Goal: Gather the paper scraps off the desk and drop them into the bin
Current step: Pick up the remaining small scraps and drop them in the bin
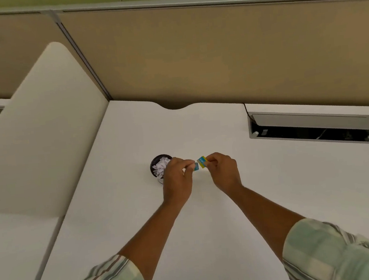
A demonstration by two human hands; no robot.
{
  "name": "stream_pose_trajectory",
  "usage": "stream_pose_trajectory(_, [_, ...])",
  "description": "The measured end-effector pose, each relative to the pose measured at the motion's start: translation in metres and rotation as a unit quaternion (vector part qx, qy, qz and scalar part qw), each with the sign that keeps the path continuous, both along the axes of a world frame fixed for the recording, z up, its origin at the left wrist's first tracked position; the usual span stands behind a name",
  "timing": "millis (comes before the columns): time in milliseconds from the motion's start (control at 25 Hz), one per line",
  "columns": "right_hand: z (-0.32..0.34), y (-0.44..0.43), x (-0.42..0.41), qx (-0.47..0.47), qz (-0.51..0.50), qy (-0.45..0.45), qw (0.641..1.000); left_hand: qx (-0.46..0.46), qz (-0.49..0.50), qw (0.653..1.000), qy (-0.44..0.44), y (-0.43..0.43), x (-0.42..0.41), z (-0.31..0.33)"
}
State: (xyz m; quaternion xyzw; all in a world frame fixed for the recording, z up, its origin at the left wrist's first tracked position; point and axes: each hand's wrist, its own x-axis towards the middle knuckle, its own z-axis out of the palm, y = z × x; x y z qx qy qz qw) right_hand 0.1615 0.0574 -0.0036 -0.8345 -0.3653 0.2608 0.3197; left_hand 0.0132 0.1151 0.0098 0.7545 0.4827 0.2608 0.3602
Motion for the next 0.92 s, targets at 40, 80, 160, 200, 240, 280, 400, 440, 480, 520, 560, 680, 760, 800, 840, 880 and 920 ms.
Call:
stream_pose_trajectory(40, [0.006, 0.013, -0.012, 0.011, 0.020, 0.000, 1.000, 0.012, 0.033, 0.999, 0.002, 0.012, -0.011, 0.004])
stream_pose_trajectory(80, [0.012, 0.024, -0.023, 0.016, 0.038, -0.004, 0.999, 0.012, 0.070, 0.997, 0.003, 0.023, -0.022, 0.007])
stream_pose_trajectory(160, [0.019, 0.043, -0.043, 0.008, 0.061, -0.022, 0.998, -0.022, 0.137, 0.990, -0.008, 0.043, -0.041, 0.006])
stream_pose_trajectory(200, [0.021, 0.051, -0.051, -0.001, 0.068, -0.031, 0.997, -0.043, 0.158, 0.986, -0.016, 0.051, -0.048, 0.004])
stream_pose_trajectory(240, [0.022, 0.059, -0.059, -0.013, 0.074, -0.043, 0.996, -0.061, 0.172, 0.983, -0.021, 0.058, -0.054, 0.001])
stream_pose_trajectory(280, [0.023, 0.066, -0.065, -0.028, 0.078, -0.054, 0.995, -0.075, 0.181, 0.980, -0.019, 0.063, -0.058, -0.001])
stream_pose_trajectory(400, [0.019, 0.079, -0.076, -0.080, 0.086, -0.097, 0.988, -0.089, 0.182, 0.979, 0.013, 0.072, -0.064, -0.009])
stream_pose_trajectory(440, [0.017, 0.081, -0.078, -0.092, 0.089, -0.110, 0.986, -0.087, 0.177, 0.980, 0.029, 0.074, -0.064, -0.012])
stream_pose_trajectory(480, [0.014, 0.082, -0.079, -0.101, 0.094, -0.120, 0.983, -0.082, 0.167, 0.981, 0.044, 0.075, -0.064, -0.014])
stream_pose_trajectory(520, [0.011, 0.083, -0.079, -0.107, 0.102, -0.130, 0.980, -0.075, 0.158, 0.983, 0.057, 0.075, -0.064, -0.016])
stream_pose_trajectory(560, [0.008, 0.083, -0.080, -0.112, 0.113, -0.141, 0.977, -0.068, 0.151, 0.984, 0.067, 0.076, -0.063, -0.017])
stream_pose_trajectory(680, [0.001, 0.086, -0.080, -0.122, 0.137, -0.163, 0.969, -0.063, 0.153, 0.982, 0.089, 0.079, -0.063, -0.022])
stream_pose_trajectory(760, [-0.002, 0.088, -0.081, -0.126, 0.148, -0.189, 0.963, -0.066, 0.154, 0.980, 0.107, 0.080, -0.064, -0.024])
stream_pose_trajectory(800, [-0.003, 0.089, -0.082, -0.128, 0.158, -0.209, 0.957, -0.066, 0.152, 0.979, 0.117, 0.080, -0.064, -0.025])
stream_pose_trajectory(840, [-0.005, 0.089, -0.083, -0.131, 0.170, -0.231, 0.949, -0.063, 0.150, 0.979, 0.127, 0.081, -0.064, -0.026])
stream_pose_trajectory(880, [-0.004, 0.089, -0.085, -0.137, 0.181, -0.254, 0.940, -0.059, 0.148, 0.978, 0.138, 0.080, -0.064, -0.025])
stream_pose_trajectory(920, [-0.004, 0.090, -0.086, -0.141, 0.189, -0.269, 0.934, -0.053, 0.142, 0.977, 0.147, 0.080, -0.063, -0.026])
